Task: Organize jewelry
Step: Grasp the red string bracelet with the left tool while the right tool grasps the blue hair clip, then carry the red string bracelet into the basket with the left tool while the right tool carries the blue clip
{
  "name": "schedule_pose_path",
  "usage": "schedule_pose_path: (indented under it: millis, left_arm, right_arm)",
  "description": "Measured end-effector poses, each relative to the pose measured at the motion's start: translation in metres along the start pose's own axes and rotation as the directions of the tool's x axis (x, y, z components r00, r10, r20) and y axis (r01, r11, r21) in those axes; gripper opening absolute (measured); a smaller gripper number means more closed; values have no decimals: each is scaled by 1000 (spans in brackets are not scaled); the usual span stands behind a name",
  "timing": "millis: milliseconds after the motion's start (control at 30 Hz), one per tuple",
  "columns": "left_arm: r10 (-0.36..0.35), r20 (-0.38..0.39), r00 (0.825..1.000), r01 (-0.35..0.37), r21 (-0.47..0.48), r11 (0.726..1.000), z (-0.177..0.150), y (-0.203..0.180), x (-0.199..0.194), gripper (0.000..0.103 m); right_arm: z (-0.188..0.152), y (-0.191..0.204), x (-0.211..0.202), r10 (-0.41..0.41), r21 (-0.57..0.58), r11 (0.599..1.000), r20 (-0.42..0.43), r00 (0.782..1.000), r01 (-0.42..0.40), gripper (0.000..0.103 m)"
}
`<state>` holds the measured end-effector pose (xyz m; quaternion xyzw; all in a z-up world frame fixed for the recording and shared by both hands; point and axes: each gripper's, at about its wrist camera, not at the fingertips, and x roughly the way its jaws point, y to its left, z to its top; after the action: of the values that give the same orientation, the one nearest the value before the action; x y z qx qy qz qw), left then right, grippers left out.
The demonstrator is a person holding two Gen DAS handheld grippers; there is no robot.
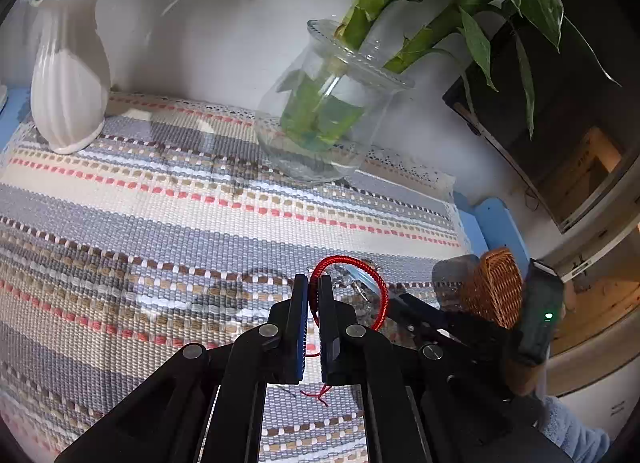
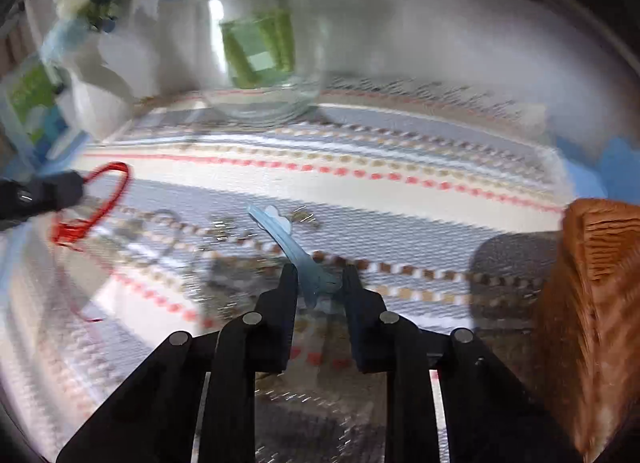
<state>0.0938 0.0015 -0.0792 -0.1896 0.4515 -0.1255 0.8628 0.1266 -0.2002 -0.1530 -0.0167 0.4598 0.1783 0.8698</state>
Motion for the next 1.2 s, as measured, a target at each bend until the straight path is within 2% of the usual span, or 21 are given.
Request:
schedule_pose_path:
  millis: [200, 400, 600, 767, 1000, 1200]
  left_arm:
    - [-10, -3, 1000, 10, 25, 1000, 6, -16, 6, 4]
    - [-3, -26, 1000, 6, 118, 993, 13, -58, 19, 4]
    - [-69, -34, 997, 74, 186, 980, 15, -106, 28, 4]
    - [-127, -61, 990, 138, 247, 959, 13, -154, 41, 4]
    - [-196, -134, 971, 229, 318, 920, 1, -222, 67, 4]
    - [-192, -202, 960, 257, 377, 890, -15, -272, 94, 4]
  right_arm:
    - [-2, -10, -39, 66, 79, 994, 66, 996, -71, 23]
    - [-4, -22, -90, 60, 154, 985, 156, 986, -84, 23]
    - [-10, -56, -132, -11, 253, 967, 200, 980, -40, 23]
    - [-24, -90, -160, -103, 330, 943, 186, 977, 36, 23]
    - [-55, -142, -199, -226, 418, 899, 181, 957, 133, 23]
    - [-86, -180, -215, -279, 495, 851, 139, 950, 177, 23]
